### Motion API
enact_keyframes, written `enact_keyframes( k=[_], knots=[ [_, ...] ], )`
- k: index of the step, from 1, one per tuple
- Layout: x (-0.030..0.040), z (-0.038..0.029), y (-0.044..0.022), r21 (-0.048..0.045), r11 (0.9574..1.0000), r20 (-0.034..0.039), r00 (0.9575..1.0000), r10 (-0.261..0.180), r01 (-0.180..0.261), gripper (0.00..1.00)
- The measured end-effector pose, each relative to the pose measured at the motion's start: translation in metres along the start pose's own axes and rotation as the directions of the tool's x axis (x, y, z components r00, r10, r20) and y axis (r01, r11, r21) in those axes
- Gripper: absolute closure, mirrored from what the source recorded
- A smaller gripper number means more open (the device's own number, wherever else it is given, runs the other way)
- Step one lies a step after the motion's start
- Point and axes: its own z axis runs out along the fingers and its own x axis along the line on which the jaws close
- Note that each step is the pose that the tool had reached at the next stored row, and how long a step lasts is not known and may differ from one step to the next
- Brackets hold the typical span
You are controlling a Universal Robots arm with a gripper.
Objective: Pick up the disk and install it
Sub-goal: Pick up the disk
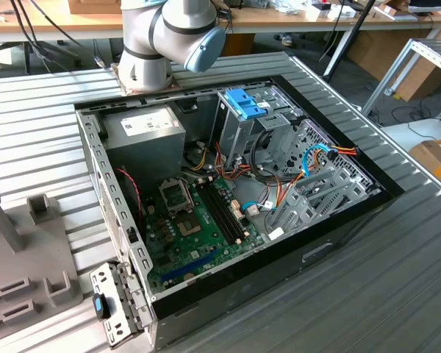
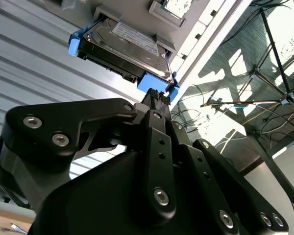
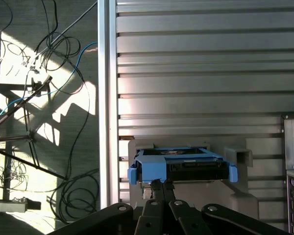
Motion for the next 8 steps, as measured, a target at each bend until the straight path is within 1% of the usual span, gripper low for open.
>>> enact_keyframes(
  k=[3,5,8],
  knots=[
    [0.0000,0.0000,0.0000,0.0001,1.0000,-0.0001,1.0000,-0.002,0.002,0.89],
    [0.0000,0.0001,0.0000,0.0005,0.9998,-0.0007,0.9998,-0.019,0.019,0.89],
    [0.0000,0.0001,0.0000,0.0020,0.9978,-0.0027,0.9978,-0.066,0.066,0.89]
  ],
)
